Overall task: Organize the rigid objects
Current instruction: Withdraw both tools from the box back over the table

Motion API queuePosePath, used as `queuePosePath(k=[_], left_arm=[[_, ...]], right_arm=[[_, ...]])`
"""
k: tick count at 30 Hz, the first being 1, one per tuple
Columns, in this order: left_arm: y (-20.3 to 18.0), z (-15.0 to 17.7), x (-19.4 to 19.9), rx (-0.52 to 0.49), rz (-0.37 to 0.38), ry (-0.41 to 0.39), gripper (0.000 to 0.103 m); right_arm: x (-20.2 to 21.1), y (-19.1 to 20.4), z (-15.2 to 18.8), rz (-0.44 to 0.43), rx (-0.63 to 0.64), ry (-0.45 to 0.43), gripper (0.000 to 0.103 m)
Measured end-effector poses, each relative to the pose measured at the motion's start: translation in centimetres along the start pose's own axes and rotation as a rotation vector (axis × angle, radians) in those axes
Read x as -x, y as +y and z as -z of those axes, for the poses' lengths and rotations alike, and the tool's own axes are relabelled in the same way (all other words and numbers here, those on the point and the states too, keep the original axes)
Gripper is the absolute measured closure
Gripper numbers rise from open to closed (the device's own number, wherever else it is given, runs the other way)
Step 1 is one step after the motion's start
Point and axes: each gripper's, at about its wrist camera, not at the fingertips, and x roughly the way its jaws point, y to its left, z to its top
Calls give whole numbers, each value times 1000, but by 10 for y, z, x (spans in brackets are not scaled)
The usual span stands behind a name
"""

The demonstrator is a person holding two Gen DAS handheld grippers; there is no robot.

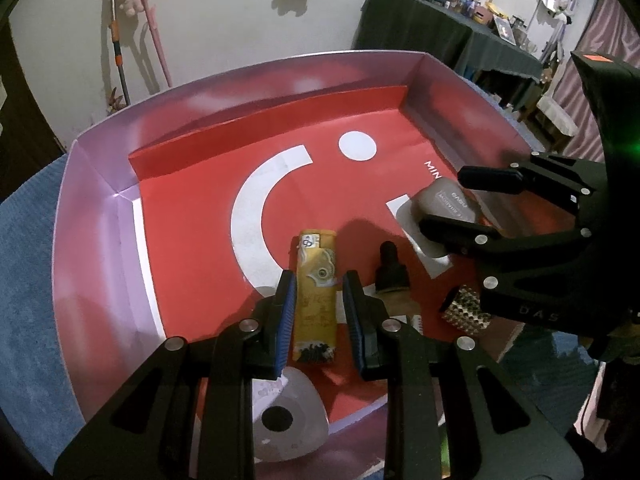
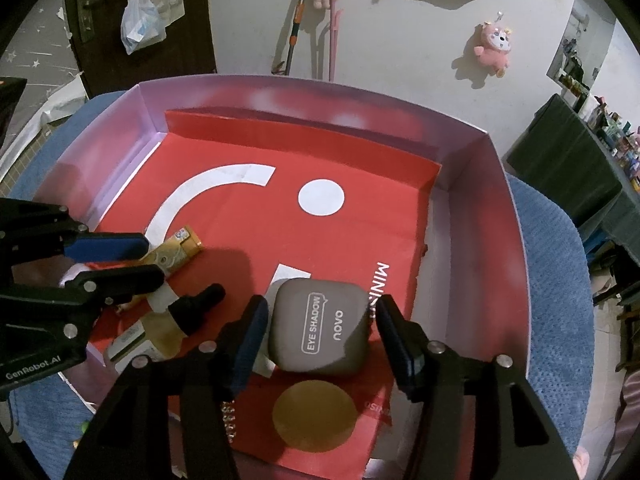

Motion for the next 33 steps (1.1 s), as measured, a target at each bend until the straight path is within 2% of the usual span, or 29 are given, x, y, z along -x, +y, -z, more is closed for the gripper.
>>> queuePosePath(k=[8, 14, 22, 25, 27, 28, 31, 33], left_arm=[[-7, 8, 30, 19, -9, -79, 80], [-21, 31, 64, 30, -22, -185, 80], [-41, 70, 100, 43, -42, -295, 80], [-46, 86, 111, 58, -45, -331, 80], [-50, 96, 118, 61, -58, -358, 78], [-52, 101, 122, 61, -63, -369, 72], [-57, 117, 134, 72, -65, -443, 23], [-61, 127, 142, 68, -81, -488, 23]], right_arm=[[28, -1, 1, -2, -16, -51, 40], [76, 2, 11, -22, -49, -151, 35], [145, 11, 46, -53, -79, -302, 33], [169, 17, 64, -64, -78, -357, 26], [182, 20, 76, -67, -78, -389, 25], [186, 21, 82, -67, -79, -402, 25], [200, 25, 103, -76, -92, -436, 22], [207, 28, 119, -71, -98, -455, 22]])
